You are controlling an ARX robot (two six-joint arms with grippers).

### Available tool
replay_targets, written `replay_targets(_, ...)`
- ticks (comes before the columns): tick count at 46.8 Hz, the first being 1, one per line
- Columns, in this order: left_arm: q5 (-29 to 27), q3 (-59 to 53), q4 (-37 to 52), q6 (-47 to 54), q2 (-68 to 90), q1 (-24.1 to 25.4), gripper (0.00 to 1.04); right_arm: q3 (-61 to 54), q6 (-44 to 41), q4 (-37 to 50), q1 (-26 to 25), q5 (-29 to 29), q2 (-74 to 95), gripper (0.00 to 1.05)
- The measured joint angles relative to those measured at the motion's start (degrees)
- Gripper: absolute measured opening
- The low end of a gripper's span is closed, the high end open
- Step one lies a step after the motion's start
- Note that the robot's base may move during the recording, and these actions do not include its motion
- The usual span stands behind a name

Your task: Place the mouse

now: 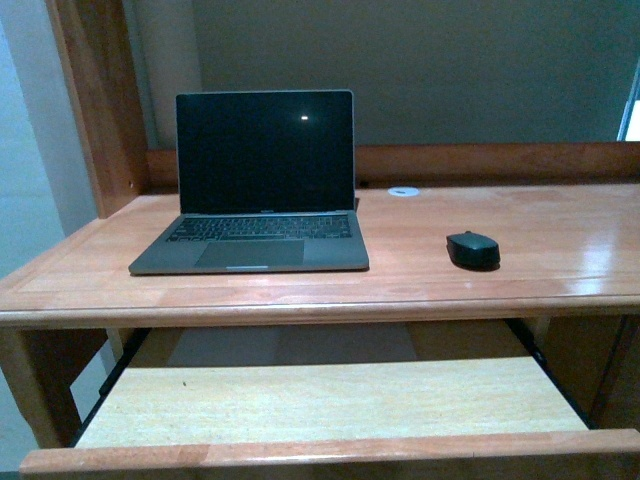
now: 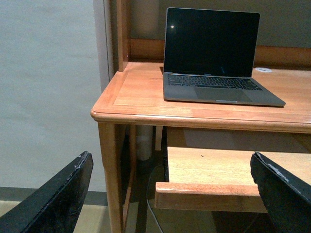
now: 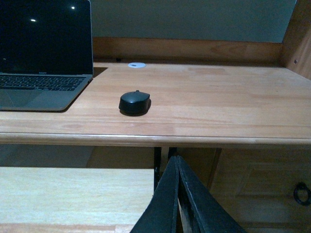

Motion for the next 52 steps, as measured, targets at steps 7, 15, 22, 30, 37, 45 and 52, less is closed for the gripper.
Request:
replay_targets(7, -0.02, 0.00, 0.00, 0.00, 0.00, 0.00, 0.98, -3.08, -0.02, -4.52, 0.00, -0.02, -6.01, 0.02)
replay_targets(15, -0.02, -0.02, 0.00, 0.00, 0.00, 0.00, 0.98, -4.74, 0.00, -9.68, 0.00, 0.00, -13.77, 0.02)
replay_targets(22, 0.00, -0.02, 0.00, 0.00, 0.00, 0.00, 0.98, -6.10, -0.02, -14.58, 0.00, -0.02, -19.78, 0.02)
replay_targets(30, -0.02, -0.02, 0.00, 0.00, 0.00, 0.00, 0.98, -7.06, -0.02, -19.80, 0.00, -0.02, -26.18, 0.02)
replay_targets(37, -0.02, 0.00, 0.00, 0.00, 0.00, 0.00, 0.98, -7.21, -0.02, -25.81, 0.00, 0.00, -32.89, 0.02)
replay_targets(45, 0.00, 0.00, 0.00, 0.00, 0.00, 0.00, 0.98, -7.23, -0.02, -31.02, 0.00, 0.00, -38.60, 0.02)
replay_targets(52, 0.00, 0.00, 0.00, 0.00, 0.00, 0.00, 0.98, -7.23, 0.00, -35.36, 0.00, 0.00, -43.69, 0.02)
